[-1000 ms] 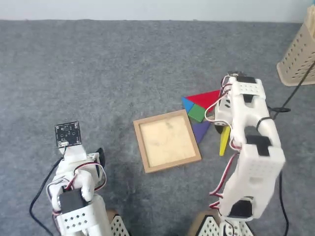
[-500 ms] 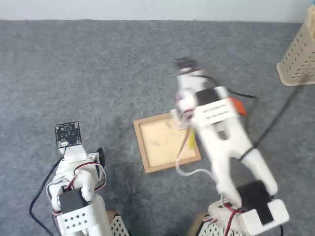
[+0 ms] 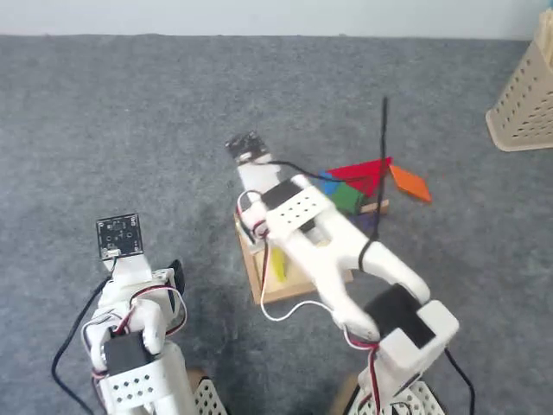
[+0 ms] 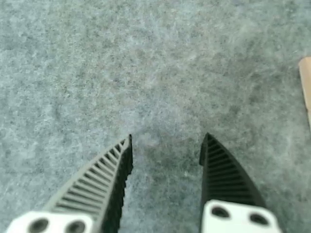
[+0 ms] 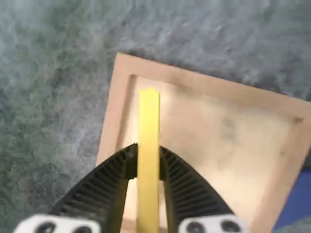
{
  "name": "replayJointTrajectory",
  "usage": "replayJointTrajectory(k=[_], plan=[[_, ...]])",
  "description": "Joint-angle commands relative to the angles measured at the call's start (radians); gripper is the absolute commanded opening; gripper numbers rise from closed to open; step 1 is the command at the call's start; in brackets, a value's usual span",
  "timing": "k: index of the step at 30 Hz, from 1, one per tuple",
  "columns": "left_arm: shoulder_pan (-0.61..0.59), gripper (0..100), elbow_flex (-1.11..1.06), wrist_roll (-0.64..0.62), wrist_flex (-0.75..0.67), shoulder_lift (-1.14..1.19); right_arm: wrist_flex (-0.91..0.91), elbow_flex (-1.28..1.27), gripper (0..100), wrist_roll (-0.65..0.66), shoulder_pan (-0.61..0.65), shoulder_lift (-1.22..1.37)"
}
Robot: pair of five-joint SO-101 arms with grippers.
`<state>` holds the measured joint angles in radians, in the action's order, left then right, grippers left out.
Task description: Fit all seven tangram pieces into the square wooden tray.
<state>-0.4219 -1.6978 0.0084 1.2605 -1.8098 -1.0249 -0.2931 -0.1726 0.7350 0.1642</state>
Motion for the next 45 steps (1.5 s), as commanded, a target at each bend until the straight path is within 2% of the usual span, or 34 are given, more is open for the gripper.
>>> replayJointTrajectory(k=[1,7,13,19,25,31,38,45], plan=[[0.003,22,0.013,0.005,0.005,-0.015,0.024,0.063,13.7,-0.015,0.025,0.024],[0.003,22,0.013,0.005,0.005,-0.015,-0.018,0.071,14.8,-0.008,0.015,0.012],[0.003,22,0.013,0.005,0.005,-0.015,-0.145,0.126,14.8,-0.005,-0.111,-0.085],[0.003,22,0.013,0.005,0.005,-0.015,-0.142,0.103,14.5,0.091,-0.137,-0.047],[0.003,22,0.013,0.005,0.005,-0.015,-0.094,0.074,14.0,0.094,-0.133,0.094],[0.003,22,0.013,0.005,0.005,-0.015,-0.099,0.097,1.8,0.100,-0.070,0.156],[0.003,22,0.013,0.005,0.005,-0.015,-0.091,0.100,1.3,0.100,0.033,0.156],[0.003,22,0.013,0.005,0.005,-0.015,-0.061,0.147,1.3,0.100,0.041,0.156]])
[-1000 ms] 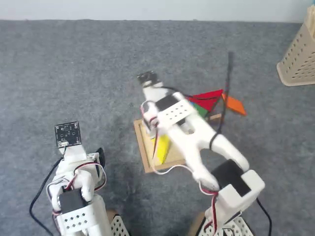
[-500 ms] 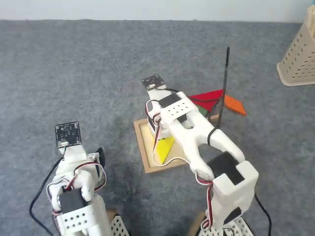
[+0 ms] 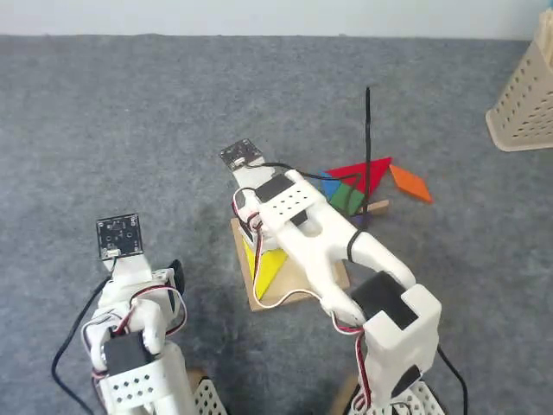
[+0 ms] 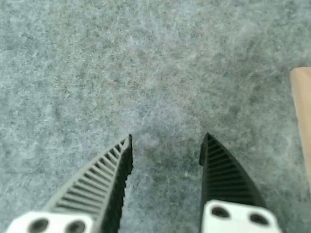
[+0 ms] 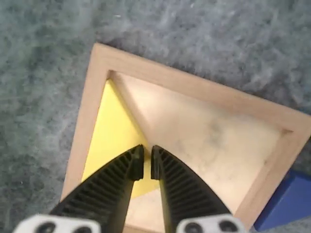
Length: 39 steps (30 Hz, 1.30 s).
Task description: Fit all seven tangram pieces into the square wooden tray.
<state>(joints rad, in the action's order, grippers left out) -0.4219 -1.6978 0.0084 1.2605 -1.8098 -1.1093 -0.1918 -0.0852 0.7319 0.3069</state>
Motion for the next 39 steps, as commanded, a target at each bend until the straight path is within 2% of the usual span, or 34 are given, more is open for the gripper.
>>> replayJointTrajectory(k=[1,8,11,15,18,21,25,29,34,39], plan=[[0.003,22,0.013,0.005,0.005,-0.015,0.019,0.057,1.3,0.012,0.044,0.012],[0.003,22,0.013,0.005,0.005,-0.015,-0.079,0.069,1.3,0.014,0.004,-0.156],[0.003,22,0.013,0.005,0.005,-0.015,-0.166,0.068,1.5,0.025,-0.068,-0.289],[0.003,22,0.013,0.005,0.005,-0.015,-0.262,0.072,8.8,0.141,-0.252,-0.361],[0.003,22,0.013,0.005,0.005,-0.015,-0.269,0.069,15.5,0.186,-0.415,-0.341],[0.003,22,0.013,0.005,0.005,-0.015,-0.213,0.072,18.5,0.212,-0.550,-0.308],[0.003,22,0.013,0.005,0.005,-0.015,-0.122,0.074,18.7,0.287,-0.653,-0.257],[0.003,22,0.013,0.005,0.005,-0.015,-0.074,0.078,18.8,0.446,-0.714,-0.200],[0.003,22,0.013,0.005,0.005,-0.015,-0.059,0.186,18.8,0.451,-0.731,-0.105],[0.003,22,0.013,0.005,0.005,-0.015,-0.062,0.298,18.8,0.445,-0.676,-0.044]])
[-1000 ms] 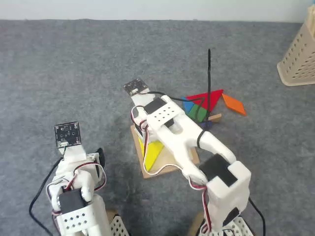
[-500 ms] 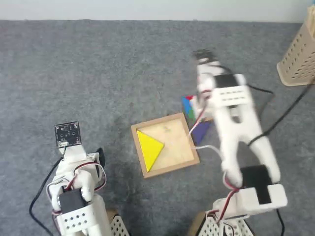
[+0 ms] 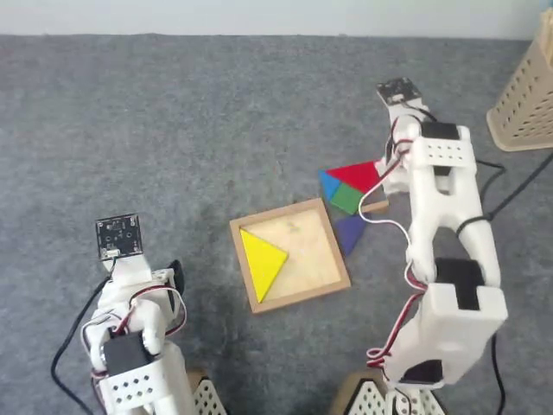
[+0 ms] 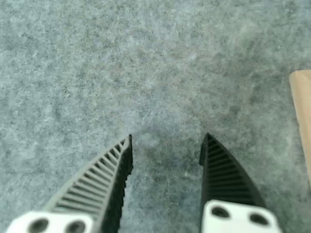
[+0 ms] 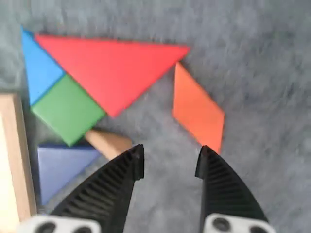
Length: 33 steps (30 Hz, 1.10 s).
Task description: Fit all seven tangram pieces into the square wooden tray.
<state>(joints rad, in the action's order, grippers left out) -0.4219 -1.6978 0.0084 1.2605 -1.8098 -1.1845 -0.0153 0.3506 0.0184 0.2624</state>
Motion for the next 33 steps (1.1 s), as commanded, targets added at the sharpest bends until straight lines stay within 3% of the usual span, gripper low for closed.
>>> replayJointTrajectory(k=[1,6,10,19,27,33], plan=[[0.003,22,0.013,0.005,0.005,-0.015,0.013,0.137,18.8,0.009,0.059,0.012],[0.003,22,0.013,0.005,0.005,-0.015,0.041,0.180,18.8,-0.110,0.165,0.059],[0.003,22,0.013,0.005,0.005,-0.015,0.191,0.187,18.8,-0.216,0.186,0.107],[0.003,22,0.013,0.005,0.005,-0.015,0.401,0.187,18.4,-0.236,0.174,0.240],[0.003,22,0.013,0.005,0.005,-0.015,0.355,0.186,18.4,-0.236,0.133,0.314],[0.003,22,0.013,0.005,0.005,-0.015,0.096,0.189,18.4,-0.235,0.094,0.315]])
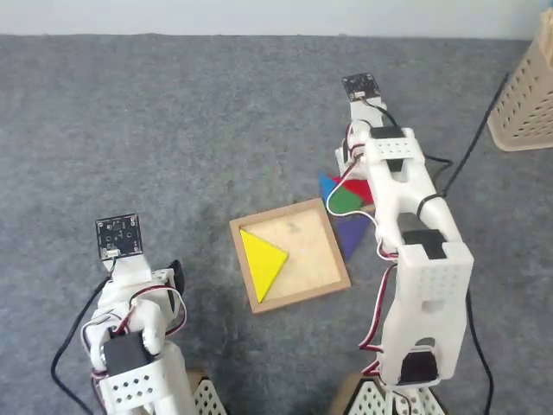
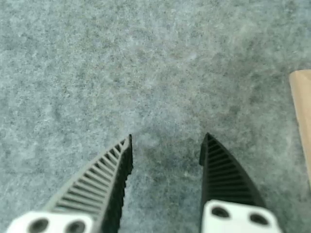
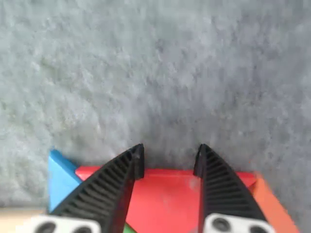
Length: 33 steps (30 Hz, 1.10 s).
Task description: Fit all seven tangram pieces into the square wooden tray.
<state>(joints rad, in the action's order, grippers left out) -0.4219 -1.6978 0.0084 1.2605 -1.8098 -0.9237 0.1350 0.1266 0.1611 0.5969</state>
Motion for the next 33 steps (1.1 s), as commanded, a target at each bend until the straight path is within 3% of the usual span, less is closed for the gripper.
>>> replayJointTrajectory(k=[1,8,13,20,25,33], plan=[[0.003,22,0.013,0.005,0.005,-0.015,-0.199,0.038,18.4,-0.011,-0.056,-0.019],[0.003,22,0.013,0.005,0.005,-0.015,-0.338,-0.008,18.4,0.069,-0.124,-0.024],[0.003,22,0.013,0.005,0.005,-0.015,-0.262,-0.199,18.7,0.114,-0.196,-0.140],[0.003,22,0.013,0.005,0.005,-0.015,-0.130,-0.522,18.8,0.144,-0.223,-0.496],[0.003,22,0.013,0.005,0.005,-0.015,-0.232,-0.549,18.8,0.387,-0.213,-0.645],[0.003,22,0.013,0.005,0.005,-0.015,-0.323,-0.572,18.8,0.850,-0.236,-0.653]])
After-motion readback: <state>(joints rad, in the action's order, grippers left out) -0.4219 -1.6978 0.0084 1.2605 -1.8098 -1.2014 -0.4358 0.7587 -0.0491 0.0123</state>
